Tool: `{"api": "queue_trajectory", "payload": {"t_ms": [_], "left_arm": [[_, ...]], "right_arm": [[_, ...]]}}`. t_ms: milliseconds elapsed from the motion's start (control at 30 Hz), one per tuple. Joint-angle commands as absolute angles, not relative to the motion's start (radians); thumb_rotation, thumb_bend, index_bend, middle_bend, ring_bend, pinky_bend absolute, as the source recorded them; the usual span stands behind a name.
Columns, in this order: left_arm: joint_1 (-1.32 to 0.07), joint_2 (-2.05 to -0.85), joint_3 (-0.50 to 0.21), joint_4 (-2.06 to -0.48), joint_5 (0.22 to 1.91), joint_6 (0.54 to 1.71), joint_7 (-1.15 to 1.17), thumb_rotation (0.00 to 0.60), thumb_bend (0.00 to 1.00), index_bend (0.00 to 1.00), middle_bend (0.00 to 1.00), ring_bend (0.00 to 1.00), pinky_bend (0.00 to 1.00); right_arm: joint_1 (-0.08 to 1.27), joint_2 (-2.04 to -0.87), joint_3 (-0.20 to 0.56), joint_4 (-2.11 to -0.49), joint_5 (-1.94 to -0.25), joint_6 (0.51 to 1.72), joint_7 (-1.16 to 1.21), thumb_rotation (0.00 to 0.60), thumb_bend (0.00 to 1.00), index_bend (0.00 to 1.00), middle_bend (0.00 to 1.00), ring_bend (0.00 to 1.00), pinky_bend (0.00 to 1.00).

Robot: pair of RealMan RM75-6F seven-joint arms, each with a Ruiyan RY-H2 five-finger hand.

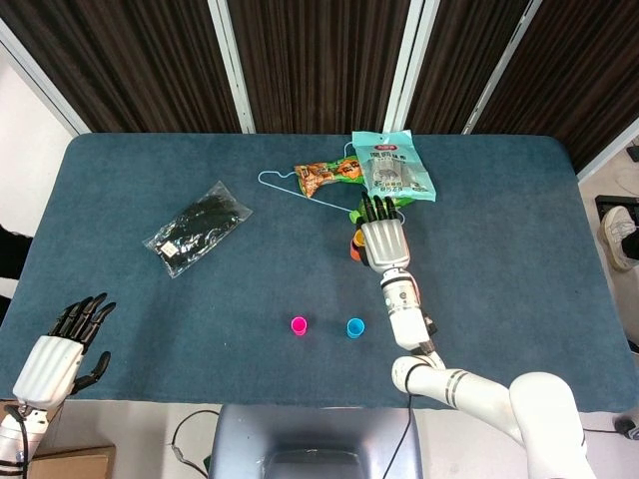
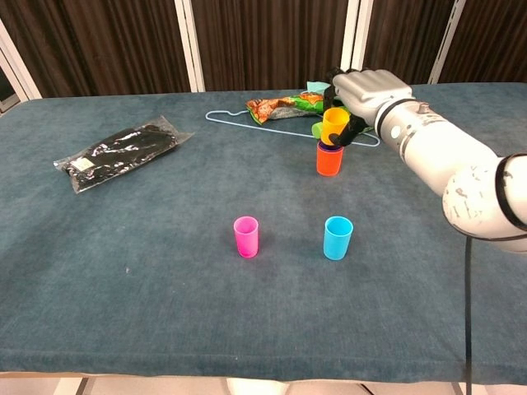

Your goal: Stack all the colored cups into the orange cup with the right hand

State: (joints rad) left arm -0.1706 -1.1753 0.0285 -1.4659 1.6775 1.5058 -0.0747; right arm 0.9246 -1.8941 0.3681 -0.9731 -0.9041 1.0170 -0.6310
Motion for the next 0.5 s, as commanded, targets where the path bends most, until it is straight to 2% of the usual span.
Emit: {"api": "queue_trajectory", "payload": {"t_ms": [33, 167, 233, 333, 433, 500], "left_arm": [[-0.170, -1.175, 0.029, -1.466, 1.678, 1.506, -0.075, 0.600, 0.46, 0.00, 0.00, 0.03, 0.13], [-0.169, -1.174, 0.030, -1.466, 1.680, 1.510, -0.076, 0.600, 0.46, 0.00, 0.00, 0.03, 0.13], [-0.168, -1.174, 0.030, -1.465, 1.679, 1.512, -0.077, 0.600, 0.46, 0.00, 0.00, 0.03, 0.13], [-0.168, -1.173, 0.030, -1.465, 1.680, 1.512, -0.080, 0.600, 0.46, 0.00, 0.00, 0.03, 0.12], [-0.168, -1.172, 0.031, -1.465, 1.684, 1.514, -0.082, 0.600, 0.46, 0.00, 0.00, 0.03, 0.12], [-0.167, -1.171, 0.031, -1.466, 1.685, 1.518, -0.084, 0.600, 0.46, 0.00, 0.00, 0.03, 0.13]], "right_arm": [[0.928, -1.903, 0.367, -0.963, -0.903, 1.011, -0.630, 0.600, 0.50, 0.64, 0.03, 0.00, 0.00], [0.929, -1.909, 0.365, -0.953, -0.892, 1.003, -0.643, 0.600, 0.50, 0.58, 0.03, 0.00, 0.00], [0.925, -1.902, 0.364, -0.964, -0.869, 0.993, -0.669, 0.600, 0.50, 0.49, 0.03, 0.00, 0.00], [0.915, -1.879, 0.360, -1.002, -0.840, 0.980, -0.704, 0.600, 0.50, 0.27, 0.00, 0.00, 0.00], [0.900, -1.848, 0.354, -1.064, -0.846, 0.988, -0.698, 0.600, 0.50, 0.14, 0.00, 0.00, 0.00], [0.886, -1.824, 0.343, -1.114, -0.869, 1.001, -0.681, 0.600, 0.50, 0.11, 0.00, 0.00, 0.00]]}}
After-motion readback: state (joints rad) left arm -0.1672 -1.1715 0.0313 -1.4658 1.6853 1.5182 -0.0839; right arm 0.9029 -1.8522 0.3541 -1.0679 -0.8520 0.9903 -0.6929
